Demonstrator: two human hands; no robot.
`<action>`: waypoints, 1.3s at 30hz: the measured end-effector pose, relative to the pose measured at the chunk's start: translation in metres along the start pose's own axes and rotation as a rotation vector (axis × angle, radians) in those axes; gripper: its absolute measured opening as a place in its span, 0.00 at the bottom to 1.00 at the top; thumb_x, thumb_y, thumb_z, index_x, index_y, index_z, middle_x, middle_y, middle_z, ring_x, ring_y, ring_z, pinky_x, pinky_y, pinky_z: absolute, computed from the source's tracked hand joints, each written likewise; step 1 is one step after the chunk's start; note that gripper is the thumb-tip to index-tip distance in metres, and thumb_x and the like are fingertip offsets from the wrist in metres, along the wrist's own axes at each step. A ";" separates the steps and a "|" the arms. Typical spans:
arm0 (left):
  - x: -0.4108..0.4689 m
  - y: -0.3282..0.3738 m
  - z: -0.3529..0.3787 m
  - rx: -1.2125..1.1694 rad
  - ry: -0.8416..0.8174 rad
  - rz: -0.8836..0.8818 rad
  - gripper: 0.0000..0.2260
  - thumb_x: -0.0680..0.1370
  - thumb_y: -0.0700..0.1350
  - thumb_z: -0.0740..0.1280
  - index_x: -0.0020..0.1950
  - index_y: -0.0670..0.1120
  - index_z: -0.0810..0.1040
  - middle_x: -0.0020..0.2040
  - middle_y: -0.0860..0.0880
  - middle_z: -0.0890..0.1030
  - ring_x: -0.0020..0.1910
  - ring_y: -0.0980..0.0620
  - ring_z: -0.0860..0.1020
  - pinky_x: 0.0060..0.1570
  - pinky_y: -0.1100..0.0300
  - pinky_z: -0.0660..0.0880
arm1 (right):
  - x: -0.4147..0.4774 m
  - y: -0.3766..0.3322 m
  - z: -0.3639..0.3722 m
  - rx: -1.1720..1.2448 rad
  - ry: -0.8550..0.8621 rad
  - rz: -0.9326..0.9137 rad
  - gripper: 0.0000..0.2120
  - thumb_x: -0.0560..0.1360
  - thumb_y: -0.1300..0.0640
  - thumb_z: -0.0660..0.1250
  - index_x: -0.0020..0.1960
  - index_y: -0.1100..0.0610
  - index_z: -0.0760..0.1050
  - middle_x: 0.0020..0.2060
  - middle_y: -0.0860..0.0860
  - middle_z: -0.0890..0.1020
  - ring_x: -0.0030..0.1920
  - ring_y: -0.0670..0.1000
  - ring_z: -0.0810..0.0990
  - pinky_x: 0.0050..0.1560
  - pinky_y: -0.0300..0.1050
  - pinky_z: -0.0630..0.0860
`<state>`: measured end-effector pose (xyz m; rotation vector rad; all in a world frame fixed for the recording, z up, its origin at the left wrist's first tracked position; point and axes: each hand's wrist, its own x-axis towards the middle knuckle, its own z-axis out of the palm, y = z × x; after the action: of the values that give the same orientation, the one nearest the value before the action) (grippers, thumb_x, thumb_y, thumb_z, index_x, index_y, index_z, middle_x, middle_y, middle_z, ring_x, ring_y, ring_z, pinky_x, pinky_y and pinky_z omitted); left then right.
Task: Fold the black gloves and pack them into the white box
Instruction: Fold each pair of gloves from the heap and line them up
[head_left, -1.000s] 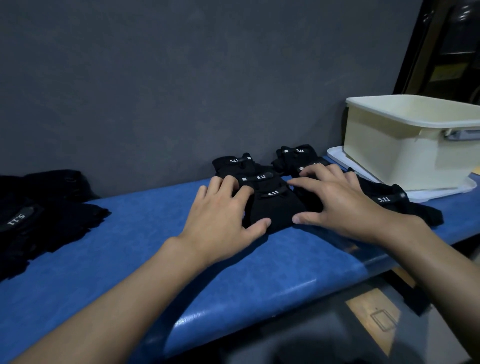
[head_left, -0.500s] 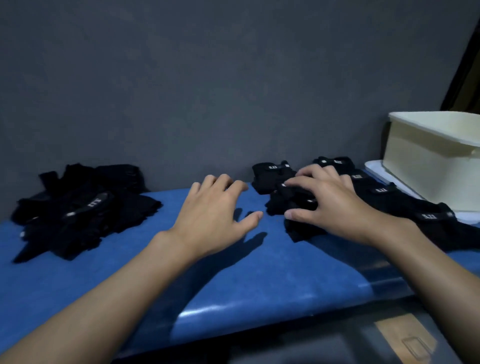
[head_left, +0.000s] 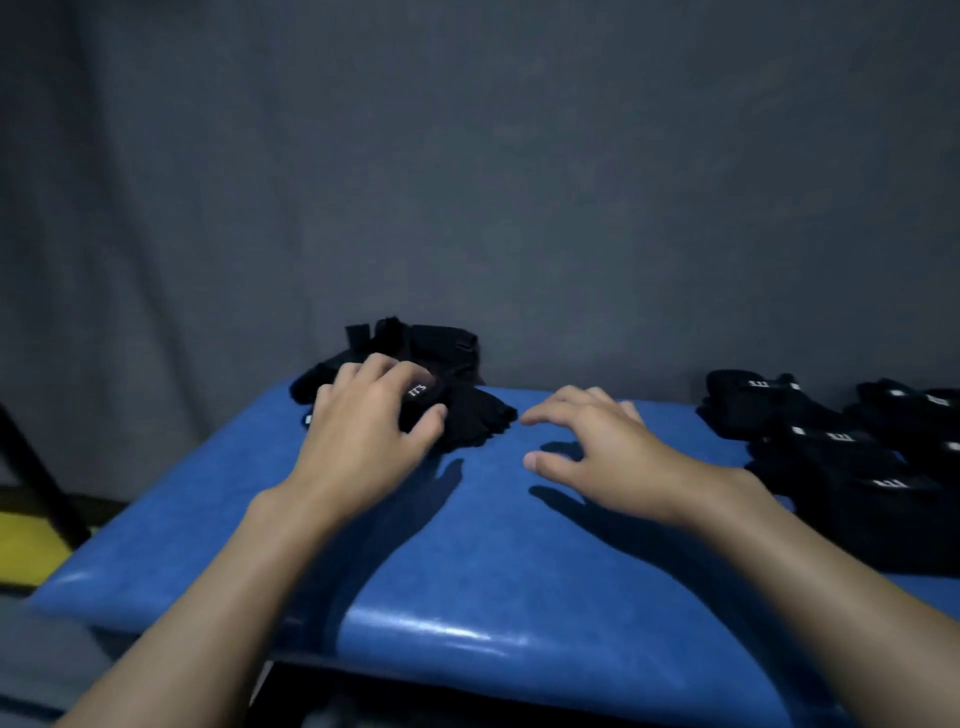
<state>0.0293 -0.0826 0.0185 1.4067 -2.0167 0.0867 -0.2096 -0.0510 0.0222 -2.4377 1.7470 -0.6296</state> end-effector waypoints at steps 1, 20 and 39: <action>0.000 -0.009 -0.002 -0.004 0.014 -0.029 0.14 0.78 0.55 0.66 0.61 0.53 0.78 0.59 0.55 0.75 0.62 0.49 0.69 0.60 0.53 0.64 | 0.007 -0.005 0.005 0.020 -0.016 -0.006 0.20 0.77 0.42 0.65 0.68 0.43 0.71 0.61 0.40 0.72 0.63 0.44 0.65 0.63 0.43 0.58; 0.005 -0.042 0.004 0.106 -0.176 -0.082 0.22 0.80 0.57 0.59 0.74 0.54 0.67 0.69 0.55 0.69 0.69 0.51 0.64 0.66 0.51 0.60 | 0.091 -0.040 0.059 0.223 -0.033 0.048 0.21 0.78 0.46 0.64 0.70 0.44 0.70 0.68 0.41 0.71 0.69 0.48 0.62 0.72 0.54 0.60; 0.008 -0.026 0.008 0.061 -0.120 -0.082 0.24 0.78 0.59 0.63 0.74 0.56 0.66 0.67 0.54 0.71 0.66 0.48 0.66 0.65 0.49 0.62 | 0.067 -0.035 0.033 0.450 0.146 -0.071 0.18 0.78 0.64 0.63 0.68 0.61 0.73 0.61 0.45 0.71 0.61 0.43 0.75 0.56 0.32 0.73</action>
<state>0.0463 -0.1033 0.0091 1.5649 -2.0660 0.0288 -0.1489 -0.1060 0.0213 -2.1888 1.3738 -1.0967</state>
